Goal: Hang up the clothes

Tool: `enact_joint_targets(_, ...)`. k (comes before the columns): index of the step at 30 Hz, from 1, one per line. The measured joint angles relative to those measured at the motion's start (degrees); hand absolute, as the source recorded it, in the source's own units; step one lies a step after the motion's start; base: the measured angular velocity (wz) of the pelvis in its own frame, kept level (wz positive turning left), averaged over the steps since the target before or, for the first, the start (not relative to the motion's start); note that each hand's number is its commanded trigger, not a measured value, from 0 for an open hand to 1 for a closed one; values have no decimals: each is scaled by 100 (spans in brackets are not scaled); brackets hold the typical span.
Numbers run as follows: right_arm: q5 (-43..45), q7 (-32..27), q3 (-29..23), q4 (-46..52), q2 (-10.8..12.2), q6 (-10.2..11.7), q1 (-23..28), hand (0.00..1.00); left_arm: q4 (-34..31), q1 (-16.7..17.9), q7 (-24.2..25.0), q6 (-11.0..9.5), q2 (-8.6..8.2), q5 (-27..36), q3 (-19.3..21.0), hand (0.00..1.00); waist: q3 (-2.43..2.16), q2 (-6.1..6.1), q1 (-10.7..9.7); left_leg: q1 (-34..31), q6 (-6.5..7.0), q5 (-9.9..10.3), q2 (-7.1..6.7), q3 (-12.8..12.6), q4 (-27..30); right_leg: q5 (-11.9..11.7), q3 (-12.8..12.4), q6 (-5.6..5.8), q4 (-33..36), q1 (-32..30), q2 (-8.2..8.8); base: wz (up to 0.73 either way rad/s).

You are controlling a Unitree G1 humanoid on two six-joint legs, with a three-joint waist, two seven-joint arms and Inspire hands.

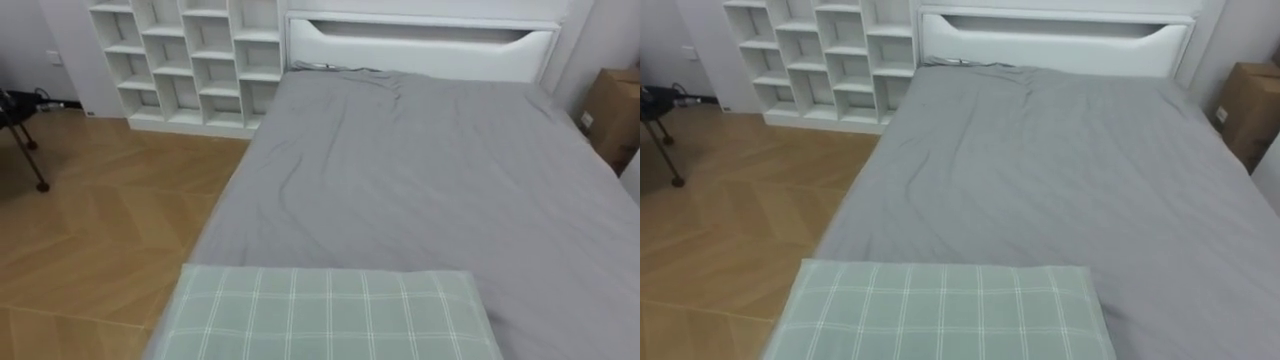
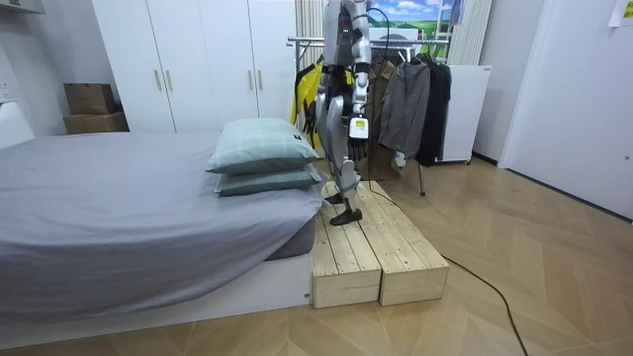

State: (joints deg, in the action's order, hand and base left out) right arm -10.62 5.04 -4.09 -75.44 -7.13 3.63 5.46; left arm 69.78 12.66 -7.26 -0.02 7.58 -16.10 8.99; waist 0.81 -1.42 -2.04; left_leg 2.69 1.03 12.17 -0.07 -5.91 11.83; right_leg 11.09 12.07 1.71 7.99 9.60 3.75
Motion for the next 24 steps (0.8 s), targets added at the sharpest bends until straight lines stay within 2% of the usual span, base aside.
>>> enact_joint_targets(4, -8, -16, -2, -52, 0, -41, -79, 0, 0, -119, 7, 152, 18, -41, -249, 0, -4, 30, -86, -13, -1, 0, 1, 40, 4, 0, -1, 0, 1, -6, -5, 0)
enact_joint_targets(8, -13, -18, -12, -60, -9, -194, -119, 0, -11, -270, 67, 266, 13, -95, -287, 0, -18, 56, -109, -20, -2, -1, 8, 19, 5, 0, -1, 0, 1, -18, -14, 0)
enact_joint_targets(12, -74, -12, -42, -61, -9, -252, -118, 0, -14, -367, 126, 380, 12, -97, -354, 0, -27, 65, -117, -33, -2, 0, 9, 11, 3, 0, -3, 0, 0, -35, -17, 0)
enact_joint_targets(18, -190, 7, -52, -59, -24, -375, -107, 0, -6, -328, 129, 574, 12, -213, -347, 0, -47, 91, -94, -39, -3, 0, 18, -18, 91, 0, -38, 0, 1, -32, -18, -2)
enact_joint_targets(24, -243, 16, -51, -36, -31, -378, -83, 0, -8, -240, 143, 644, 8, -223, -346, 0, -49, 118, -91, 12, -25, 35, 36, -23, 92, 0, -47, 0, 0, 21, -34, -1)
